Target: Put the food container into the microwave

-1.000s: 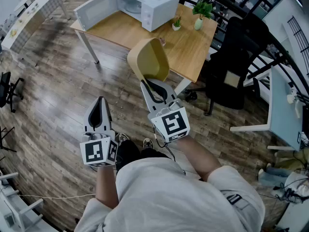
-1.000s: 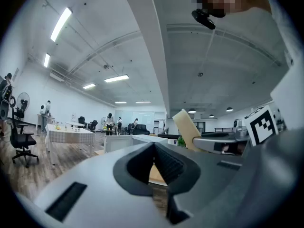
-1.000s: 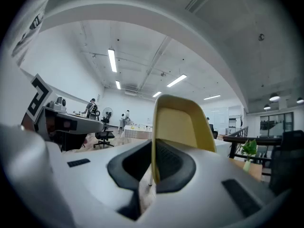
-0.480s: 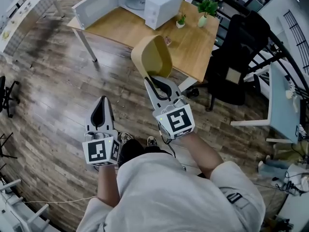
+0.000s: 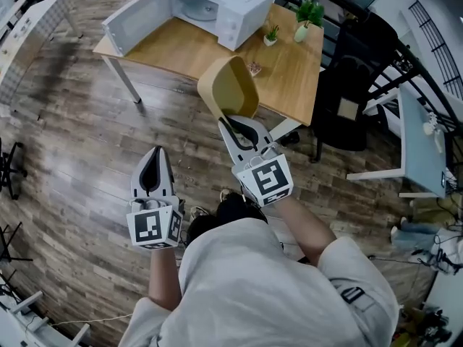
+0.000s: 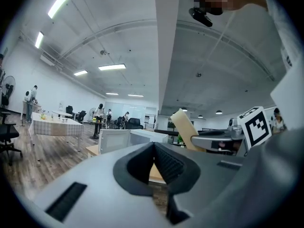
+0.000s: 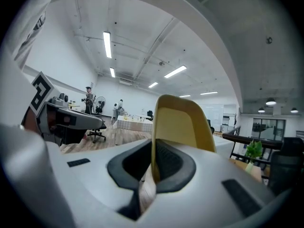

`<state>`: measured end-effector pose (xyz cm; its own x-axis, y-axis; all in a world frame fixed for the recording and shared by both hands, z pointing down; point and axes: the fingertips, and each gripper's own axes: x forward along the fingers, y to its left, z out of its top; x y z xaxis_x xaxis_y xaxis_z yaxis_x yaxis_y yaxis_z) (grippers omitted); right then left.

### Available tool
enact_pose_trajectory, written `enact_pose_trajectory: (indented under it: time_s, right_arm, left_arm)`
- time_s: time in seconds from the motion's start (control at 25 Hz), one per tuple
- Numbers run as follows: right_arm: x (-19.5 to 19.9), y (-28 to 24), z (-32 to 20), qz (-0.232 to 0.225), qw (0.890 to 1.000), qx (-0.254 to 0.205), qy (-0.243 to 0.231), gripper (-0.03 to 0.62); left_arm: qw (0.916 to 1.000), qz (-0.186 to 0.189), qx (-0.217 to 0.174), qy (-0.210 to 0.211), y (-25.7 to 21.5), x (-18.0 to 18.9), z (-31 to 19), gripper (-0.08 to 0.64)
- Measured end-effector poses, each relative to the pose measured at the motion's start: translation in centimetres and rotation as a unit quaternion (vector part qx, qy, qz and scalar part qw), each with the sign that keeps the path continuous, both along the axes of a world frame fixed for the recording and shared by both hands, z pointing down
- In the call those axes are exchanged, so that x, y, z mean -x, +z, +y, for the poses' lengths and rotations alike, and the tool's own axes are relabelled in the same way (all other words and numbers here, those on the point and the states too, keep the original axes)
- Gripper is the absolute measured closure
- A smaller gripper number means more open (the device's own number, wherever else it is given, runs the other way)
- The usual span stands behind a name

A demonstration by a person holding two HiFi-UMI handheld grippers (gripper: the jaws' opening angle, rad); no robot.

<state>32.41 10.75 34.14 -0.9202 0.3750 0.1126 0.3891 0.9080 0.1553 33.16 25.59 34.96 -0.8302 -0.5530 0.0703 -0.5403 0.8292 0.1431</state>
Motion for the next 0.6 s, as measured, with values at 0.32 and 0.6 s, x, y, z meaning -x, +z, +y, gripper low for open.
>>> enact_pose_trajectory:
  time_s: [0.32,0.6]
  right_arm:
    - [7.8,1.4,-1.1,0.020,1.000,-0.006,-0.010,0.572]
    - [16.6,2.5,-3.5,0.033,0.999,0.004,-0.032,0.572]
  left_arm:
    - [0.9999,0.016,0.001,0.000,1.3,7.4,-1.4,0.548]
    - [0.9996,0.019,0.021,-0.001,1.1,15.9,-4.7,0.548]
